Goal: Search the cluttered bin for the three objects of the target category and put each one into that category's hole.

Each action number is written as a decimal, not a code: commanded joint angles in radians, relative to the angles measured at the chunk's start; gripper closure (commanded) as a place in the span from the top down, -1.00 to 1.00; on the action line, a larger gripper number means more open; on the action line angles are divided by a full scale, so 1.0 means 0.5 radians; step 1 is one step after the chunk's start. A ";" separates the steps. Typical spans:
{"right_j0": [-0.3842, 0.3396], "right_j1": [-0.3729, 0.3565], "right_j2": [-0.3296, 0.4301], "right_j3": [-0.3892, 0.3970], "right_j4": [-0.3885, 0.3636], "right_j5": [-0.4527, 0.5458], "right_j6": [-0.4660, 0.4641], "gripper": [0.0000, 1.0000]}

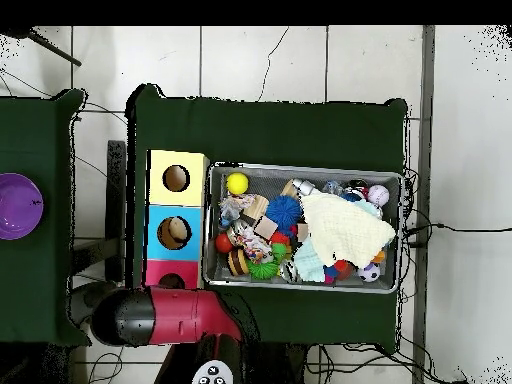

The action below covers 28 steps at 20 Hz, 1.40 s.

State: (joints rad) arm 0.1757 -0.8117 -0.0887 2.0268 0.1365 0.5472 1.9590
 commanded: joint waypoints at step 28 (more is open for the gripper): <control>0.113 0.092 -0.178 -0.235 -0.156 -0.540 0.291 -1.00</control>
State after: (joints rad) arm 0.2329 -0.8113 -0.1781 1.9672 0.0701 0.3039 1.9590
